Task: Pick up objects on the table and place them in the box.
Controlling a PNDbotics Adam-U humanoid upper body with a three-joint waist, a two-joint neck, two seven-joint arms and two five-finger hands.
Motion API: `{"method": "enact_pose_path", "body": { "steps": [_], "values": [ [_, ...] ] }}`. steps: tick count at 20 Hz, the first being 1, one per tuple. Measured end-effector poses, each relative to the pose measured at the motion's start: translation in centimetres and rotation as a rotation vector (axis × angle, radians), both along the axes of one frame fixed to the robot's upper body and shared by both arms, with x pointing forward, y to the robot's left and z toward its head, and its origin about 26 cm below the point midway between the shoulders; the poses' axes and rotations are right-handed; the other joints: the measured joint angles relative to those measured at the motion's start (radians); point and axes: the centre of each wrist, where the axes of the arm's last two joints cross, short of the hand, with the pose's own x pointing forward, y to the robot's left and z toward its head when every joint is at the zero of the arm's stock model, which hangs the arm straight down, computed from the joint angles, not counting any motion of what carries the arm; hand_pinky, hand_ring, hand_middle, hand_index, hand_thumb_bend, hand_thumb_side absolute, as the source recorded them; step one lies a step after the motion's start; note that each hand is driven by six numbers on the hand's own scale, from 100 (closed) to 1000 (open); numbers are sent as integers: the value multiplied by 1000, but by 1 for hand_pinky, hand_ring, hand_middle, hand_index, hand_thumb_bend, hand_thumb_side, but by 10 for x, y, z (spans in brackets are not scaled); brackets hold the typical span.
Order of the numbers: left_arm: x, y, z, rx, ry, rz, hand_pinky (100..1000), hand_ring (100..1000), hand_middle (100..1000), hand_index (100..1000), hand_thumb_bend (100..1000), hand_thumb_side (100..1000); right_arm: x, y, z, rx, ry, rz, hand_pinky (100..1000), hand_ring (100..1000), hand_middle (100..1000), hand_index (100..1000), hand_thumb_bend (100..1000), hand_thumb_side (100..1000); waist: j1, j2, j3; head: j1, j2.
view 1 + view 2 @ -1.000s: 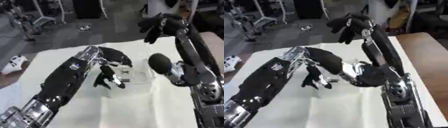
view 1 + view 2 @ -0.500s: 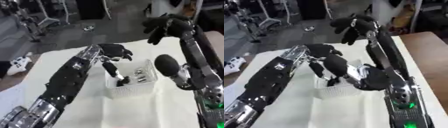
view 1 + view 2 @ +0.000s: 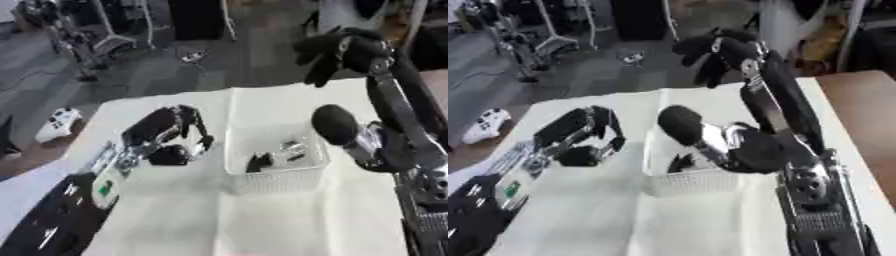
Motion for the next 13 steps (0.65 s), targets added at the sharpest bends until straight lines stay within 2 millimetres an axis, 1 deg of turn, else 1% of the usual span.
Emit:
{"method": "enact_pose_path", "body": {
  "steps": [3, 6, 8, 10, 13],
  "values": [
    [-31, -19, 24, -262, -48, -81, 287, 326, 486, 560, 205, 946, 1, -4, 0, -10, 6, -18, 451, 497, 583, 756, 740, 1000, -11, -1, 25, -23, -27],
    [-55, -34, 49, -442, -112, -164, 298, 336, 489, 562, 218, 945, 2, -8, 0, -12, 13, -36, 450, 497, 583, 755, 748, 1000, -33, -1, 49, -48, -48],
    [-67, -41, 61, -517, -142, -208, 302, 340, 491, 562, 217, 946, 2, -11, -1, -14, 16, -51, 450, 497, 582, 754, 750, 1000, -42, -2, 59, -57, -58],
    [-77, -45, 73, -554, -165, -245, 307, 344, 494, 567, 219, 944, 3, -13, -1, -15, 16, -62, 448, 496, 582, 754, 757, 1000, -44, -2, 71, -61, -65],
    [-84, -48, 80, -591, -172, -267, 336, 376, 530, 612, 218, 957, 3, -16, -1, -19, 18, -74, 446, 495, 582, 755, 766, 1000, -51, -1, 85, -61, -60]
  ]
}}
